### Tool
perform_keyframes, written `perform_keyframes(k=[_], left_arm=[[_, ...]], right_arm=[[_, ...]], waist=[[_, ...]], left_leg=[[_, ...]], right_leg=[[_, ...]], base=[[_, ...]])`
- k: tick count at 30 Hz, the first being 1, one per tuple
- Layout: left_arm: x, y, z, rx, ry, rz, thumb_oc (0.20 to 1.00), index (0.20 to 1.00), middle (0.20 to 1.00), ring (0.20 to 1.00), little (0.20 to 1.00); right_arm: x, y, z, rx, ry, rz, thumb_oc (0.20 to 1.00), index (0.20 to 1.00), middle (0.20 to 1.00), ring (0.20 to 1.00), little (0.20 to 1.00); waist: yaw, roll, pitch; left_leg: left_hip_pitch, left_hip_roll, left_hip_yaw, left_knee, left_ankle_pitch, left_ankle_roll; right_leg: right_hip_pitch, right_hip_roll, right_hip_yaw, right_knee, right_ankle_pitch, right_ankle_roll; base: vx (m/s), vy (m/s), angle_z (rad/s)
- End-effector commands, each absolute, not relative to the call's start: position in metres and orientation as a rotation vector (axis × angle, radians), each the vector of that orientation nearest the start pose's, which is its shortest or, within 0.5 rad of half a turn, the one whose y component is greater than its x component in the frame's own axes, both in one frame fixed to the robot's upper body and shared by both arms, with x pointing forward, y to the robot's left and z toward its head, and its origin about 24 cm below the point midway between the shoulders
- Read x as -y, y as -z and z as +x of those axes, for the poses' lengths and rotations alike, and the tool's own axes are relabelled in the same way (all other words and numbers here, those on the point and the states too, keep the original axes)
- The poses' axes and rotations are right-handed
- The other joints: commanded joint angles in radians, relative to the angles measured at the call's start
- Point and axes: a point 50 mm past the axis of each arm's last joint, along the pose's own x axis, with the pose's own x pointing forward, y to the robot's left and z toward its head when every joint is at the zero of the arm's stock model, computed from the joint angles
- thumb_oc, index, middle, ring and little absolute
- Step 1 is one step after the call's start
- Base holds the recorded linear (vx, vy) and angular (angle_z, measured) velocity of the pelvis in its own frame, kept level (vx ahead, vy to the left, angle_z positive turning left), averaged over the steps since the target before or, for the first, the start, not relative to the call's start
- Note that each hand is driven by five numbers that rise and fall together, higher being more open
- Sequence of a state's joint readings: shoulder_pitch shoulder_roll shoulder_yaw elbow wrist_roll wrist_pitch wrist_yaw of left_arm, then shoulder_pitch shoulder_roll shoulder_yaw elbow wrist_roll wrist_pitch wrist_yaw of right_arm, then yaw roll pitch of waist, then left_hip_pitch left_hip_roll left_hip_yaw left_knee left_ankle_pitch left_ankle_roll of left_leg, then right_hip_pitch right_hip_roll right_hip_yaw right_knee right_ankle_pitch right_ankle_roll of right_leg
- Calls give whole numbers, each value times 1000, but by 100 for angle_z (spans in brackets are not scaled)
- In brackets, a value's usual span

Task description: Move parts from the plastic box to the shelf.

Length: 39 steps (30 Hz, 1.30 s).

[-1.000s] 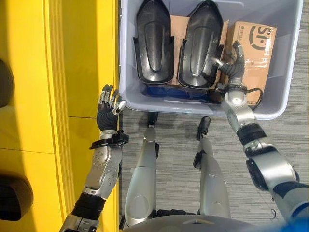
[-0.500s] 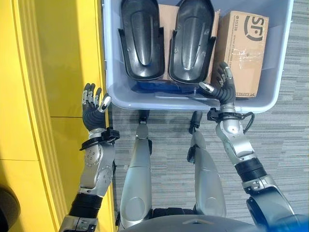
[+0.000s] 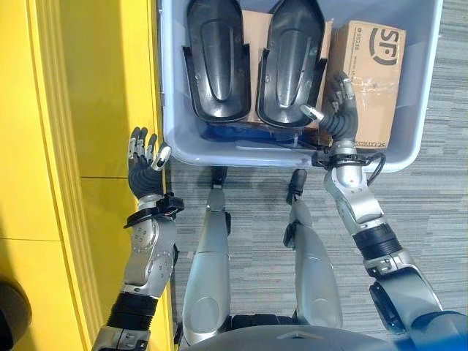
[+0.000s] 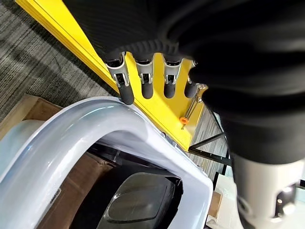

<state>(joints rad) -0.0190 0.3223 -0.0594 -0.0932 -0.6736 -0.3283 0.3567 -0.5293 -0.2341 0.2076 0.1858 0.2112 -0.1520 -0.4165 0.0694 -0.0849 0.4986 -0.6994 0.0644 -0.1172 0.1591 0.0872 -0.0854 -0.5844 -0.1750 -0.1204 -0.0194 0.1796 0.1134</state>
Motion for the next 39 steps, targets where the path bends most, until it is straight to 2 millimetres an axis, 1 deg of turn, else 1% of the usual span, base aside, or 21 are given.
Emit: perform_keyframes(k=[1,9,10,14,15,20,25,28,36,39], left_arm=[[-219,-113,236,416,-296,-380,1000,1000,1000,1000,1000],[-218,-112,235,414,-281,-385,1000,1000,1000,1000,1000],[-218,-112,234,414,-274,-385,1000,1000,1000,1000,1000],[-216,-112,234,413,-261,-389,1000,1000,1000,1000,1000],[-216,-112,234,409,-251,-386,1000,1000,1000,1000,1000],[-215,-113,234,412,-241,-390,1000,1000,1000,1000,1000],[-212,-115,233,420,-209,-393,1000,1000,1000,1000,1000],[-211,-115,233,420,-203,-395,1000,1000,1000,1000,1000],[-210,-119,234,435,-180,-395,1000,1000,1000,1000,1000],[-209,-121,235,443,-168,-392,1000,1000,1000,1000,1000]], right_arm=[[134,-176,332,538,135,33,1000,1000,1000,1000,1000],[141,-176,353,471,204,34,1000,1000,1000,1000,1000],[145,-178,359,463,227,25,1000,1000,1000,1000,1000],[149,-180,365,445,251,1,1000,1000,1000,1000,1000],[154,-182,369,437,270,-14,1000,1000,1000,1000,1000],[159,-184,374,428,296,-25,1000,1000,1000,1000,1000],[174,-189,387,382,367,-41,1000,1000,1000,1000,1000],[178,-190,391,370,383,-44,1000,1000,1000,1000,1000],[195,-207,401,359,452,-64,1000,1000,1000,1000,1000],[198,-210,404,343,462,-73,1000,1000,1000,1000,1000]], waist=[[5,23,21],[28,39,21],[33,43,21],[39,49,21],[40,51,21],[44,54,21],[55,64,21],[59,68,21],[65,72,21],[68,72,21]], left_leg=[[71,-27,70,4,-117,73],[59,-31,63,10,-118,74],[55,-32,62,10,-118,73],[47,-32,61,12,-118,73],[45,-32,61,13,-118,73],[40,-35,61,13,-118,73],[31,-36,60,15,-120,72],[29,-36,58,12,-118,71],[19,-36,57,15,-119,70],[17,-35,56,15,-119,70]], right_leg=[[116,-23,-7,51,-117,34],[105,-24,-11,58,-121,30],[101,-24,-11,59,-121,29],[94,-24,-13,61,-123,28],[93,-23,-14,62,-123,28],[86,-22,-12,64,-123,28],[73,-21,-14,71,-127,27],[68,-20,-15,74,-128,27],[50,-17,-14,92,-136,25],[46,-16,-16,96,-139,24]], base=[[0,0,0],[0,0,0],[0,0,0],[0,0,0],[0,0,0],[0,0,0],[0,0,0],[0,0,0],[2,-1,1],[0,0,0]])
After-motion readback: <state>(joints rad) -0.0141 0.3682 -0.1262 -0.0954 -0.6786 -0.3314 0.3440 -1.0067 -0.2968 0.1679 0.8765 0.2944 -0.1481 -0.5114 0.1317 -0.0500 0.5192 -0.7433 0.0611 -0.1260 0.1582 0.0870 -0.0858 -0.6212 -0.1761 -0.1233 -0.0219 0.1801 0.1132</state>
